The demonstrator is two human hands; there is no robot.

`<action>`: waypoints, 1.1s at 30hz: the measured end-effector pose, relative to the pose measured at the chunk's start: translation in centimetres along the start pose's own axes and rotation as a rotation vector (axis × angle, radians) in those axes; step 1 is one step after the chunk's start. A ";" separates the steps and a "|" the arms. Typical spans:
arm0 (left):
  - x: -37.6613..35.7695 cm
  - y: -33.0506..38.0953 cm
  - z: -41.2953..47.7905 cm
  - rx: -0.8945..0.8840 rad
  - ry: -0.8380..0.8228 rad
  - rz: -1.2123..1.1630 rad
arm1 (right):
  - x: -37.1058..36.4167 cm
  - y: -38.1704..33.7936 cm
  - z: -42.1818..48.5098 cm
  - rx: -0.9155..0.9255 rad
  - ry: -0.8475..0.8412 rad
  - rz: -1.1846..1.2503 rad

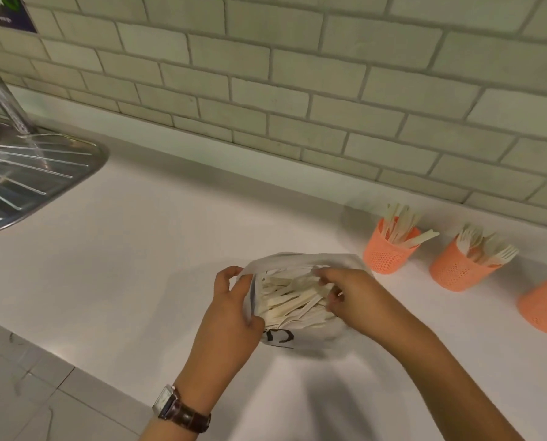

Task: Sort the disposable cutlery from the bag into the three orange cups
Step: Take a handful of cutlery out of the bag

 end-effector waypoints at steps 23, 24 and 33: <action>-0.6 0.1 -1.8 0.010 0.015 0.009 | -6.7 1.7 1.5 0.071 -0.171 -0.176; -0.3 0.1 -1.6 0.008 0.020 0.014 | -6.3 1.4 1.5 0.086 -0.184 -0.173; 2.1 -2.1 -0.2 0.024 0.089 0.034 | -2.1 -0.6 0.0 0.050 -0.281 -0.157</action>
Point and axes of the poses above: each hand's wrist, its own z-axis towards the middle knuckle, its own x-axis out of the back of the hand, y = z × x, the point moved 7 cm from there along z, towards the middle knuckle, and after that the axes turned 10 degrees about z, right-handed, at the moved point
